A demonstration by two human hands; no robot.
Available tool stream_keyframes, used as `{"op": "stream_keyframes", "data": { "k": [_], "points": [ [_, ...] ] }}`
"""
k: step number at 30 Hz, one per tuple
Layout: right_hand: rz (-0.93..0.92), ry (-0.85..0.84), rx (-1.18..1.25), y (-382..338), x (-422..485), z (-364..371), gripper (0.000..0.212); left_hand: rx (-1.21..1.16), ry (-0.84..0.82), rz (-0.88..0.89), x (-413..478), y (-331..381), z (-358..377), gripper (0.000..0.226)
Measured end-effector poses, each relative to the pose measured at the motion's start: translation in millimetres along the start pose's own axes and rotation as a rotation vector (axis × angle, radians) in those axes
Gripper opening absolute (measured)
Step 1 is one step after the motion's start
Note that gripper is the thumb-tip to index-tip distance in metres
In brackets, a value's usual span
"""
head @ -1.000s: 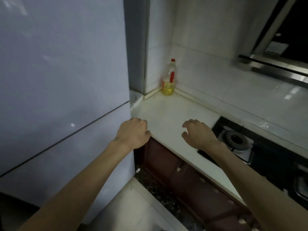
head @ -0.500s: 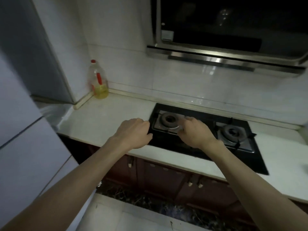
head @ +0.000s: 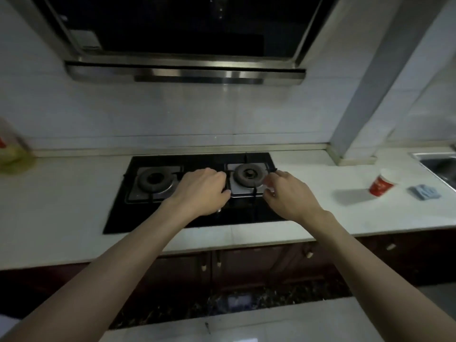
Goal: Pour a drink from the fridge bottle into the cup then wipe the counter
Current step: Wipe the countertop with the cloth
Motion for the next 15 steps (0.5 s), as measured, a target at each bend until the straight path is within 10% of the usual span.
{"op": "stream_keyframes", "data": {
  "k": [15],
  "points": [
    [0.488, -0.008, -0.112, 197.2, -36.7, -12.6, 0.036, -0.032, -0.122, 0.476, 176.8, 166.3, 65.6, 0.033]
  ]
}}
Point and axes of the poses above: each hand's wrist, its own x-axis towards the middle knuckle, its own z-axis out of the palm, y = z × x, the point moved 3 cm from there along x, towards the middle knuckle, and after that the axes turned 4 degrees about y, right-handed, at the moved point
